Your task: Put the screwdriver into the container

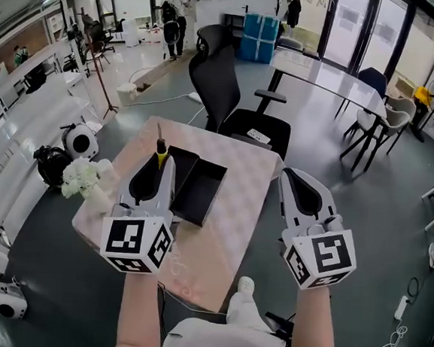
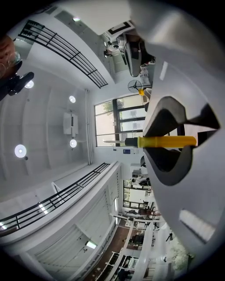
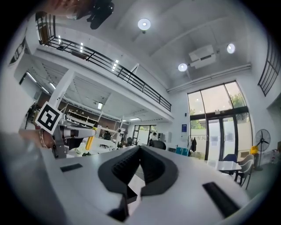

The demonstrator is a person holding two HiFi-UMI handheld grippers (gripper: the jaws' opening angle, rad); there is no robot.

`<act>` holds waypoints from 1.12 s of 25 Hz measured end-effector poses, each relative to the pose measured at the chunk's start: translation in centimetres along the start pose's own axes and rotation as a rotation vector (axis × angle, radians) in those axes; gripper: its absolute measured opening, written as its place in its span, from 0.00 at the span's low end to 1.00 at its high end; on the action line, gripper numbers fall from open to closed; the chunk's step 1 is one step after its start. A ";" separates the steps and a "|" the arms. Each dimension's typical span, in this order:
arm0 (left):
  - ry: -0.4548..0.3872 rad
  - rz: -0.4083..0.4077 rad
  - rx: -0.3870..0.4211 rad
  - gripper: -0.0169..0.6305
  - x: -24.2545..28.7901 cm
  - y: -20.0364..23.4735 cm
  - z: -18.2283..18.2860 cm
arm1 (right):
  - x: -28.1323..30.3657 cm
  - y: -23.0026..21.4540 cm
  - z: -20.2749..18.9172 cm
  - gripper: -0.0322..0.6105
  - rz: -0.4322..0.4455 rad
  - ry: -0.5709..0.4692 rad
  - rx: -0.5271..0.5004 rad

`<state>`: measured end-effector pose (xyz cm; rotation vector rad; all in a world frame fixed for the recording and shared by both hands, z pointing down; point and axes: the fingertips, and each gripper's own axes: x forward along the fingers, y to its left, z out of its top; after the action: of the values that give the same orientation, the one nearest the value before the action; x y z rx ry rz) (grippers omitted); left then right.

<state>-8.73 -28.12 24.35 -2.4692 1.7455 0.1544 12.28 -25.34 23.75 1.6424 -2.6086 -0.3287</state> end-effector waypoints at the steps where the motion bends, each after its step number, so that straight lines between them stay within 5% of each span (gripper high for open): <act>1: 0.005 0.014 0.011 0.15 0.9 -0.2 -0.2 | 0.8 -1.0 -0.4 0.06 0.013 -0.002 0.007; 18: 0.180 0.287 0.066 0.15 9.1 2.3 -6.5 | 15.3 -6.9 -7.1 0.06 0.326 0.042 0.105; 28: 0.434 0.250 -0.044 0.15 9.7 2.6 -17.1 | 16.5 -6.1 -16.0 0.06 0.341 0.226 0.137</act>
<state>-7.68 -40.56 39.68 -2.4372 2.2364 -0.3539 12.83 -45.21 36.92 1.1508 -2.7137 0.0487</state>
